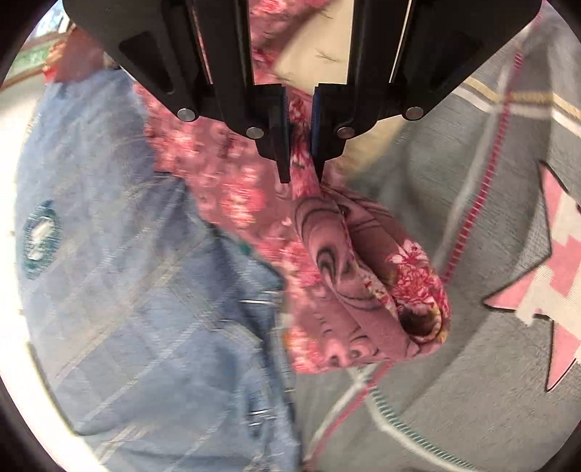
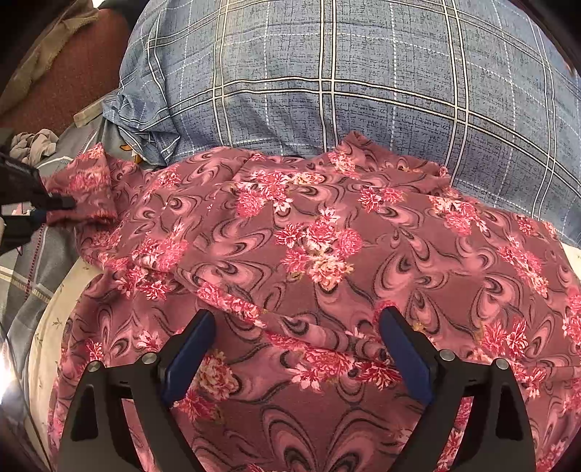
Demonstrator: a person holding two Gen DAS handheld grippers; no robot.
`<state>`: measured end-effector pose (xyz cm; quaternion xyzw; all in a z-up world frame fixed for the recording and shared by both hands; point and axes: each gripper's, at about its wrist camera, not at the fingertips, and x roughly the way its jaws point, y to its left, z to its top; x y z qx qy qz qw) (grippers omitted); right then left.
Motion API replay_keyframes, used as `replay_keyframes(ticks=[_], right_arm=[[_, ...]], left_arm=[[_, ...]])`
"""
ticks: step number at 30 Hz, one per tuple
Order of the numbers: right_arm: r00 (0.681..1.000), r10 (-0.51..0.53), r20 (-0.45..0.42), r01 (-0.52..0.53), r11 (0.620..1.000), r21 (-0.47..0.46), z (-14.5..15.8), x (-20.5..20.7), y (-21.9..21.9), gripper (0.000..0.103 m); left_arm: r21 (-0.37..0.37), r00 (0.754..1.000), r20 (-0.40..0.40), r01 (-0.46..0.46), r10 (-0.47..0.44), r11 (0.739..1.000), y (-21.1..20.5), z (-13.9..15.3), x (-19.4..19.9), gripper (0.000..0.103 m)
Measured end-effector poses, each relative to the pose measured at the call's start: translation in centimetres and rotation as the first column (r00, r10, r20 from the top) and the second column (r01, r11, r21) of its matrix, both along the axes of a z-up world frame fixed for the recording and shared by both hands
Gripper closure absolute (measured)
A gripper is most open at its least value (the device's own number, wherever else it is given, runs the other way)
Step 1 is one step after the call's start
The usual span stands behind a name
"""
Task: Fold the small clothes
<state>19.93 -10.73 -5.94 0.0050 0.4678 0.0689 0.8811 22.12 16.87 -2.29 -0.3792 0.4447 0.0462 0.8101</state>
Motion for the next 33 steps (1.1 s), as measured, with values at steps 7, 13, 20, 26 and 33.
replay_keyframes(ticks=[7, 13, 20, 26, 33], right_arm=[[1.000, 0.000, 0.001, 0.000, 1.000, 0.004, 0.0, -0.1, -0.1, 0.009], [1.000, 0.000, 0.001, 0.000, 1.000, 0.008, 0.1, -0.2, -0.1, 0.009], [1.000, -0.001, -0.011, 0.001, 1.000, 0.020, 0.2, -0.1, -0.1, 0.009], [0.998, -0.058, -0.013, 0.059, 0.966, 0.251, 2.0, 0.6, -1.3, 0.010], [0.995, -0.007, -0.101, 0.060, 0.846, 0.530, 1.4, 3.7, 2.2, 0.022]], left_arm=[[-0.114, 0.976, 0.114, 0.201, -0.188, 0.973, -5.2, 0.2, 1.1, 0.096], [-0.234, 0.955, 0.031, 0.295, -0.297, 0.926, -8.5, -4.2, 3.5, 0.096], [-0.261, 0.945, 0.026, 0.322, -0.327, 0.910, -8.5, -3.9, 2.0, 0.072], [-0.213, 0.969, 0.071, 0.247, -0.237, 0.945, -5.4, -1.7, 0.2, 0.045], [-0.220, 0.983, 0.020, 0.184, -0.184, 0.958, -2.9, -2.2, 0.4, 0.045]])
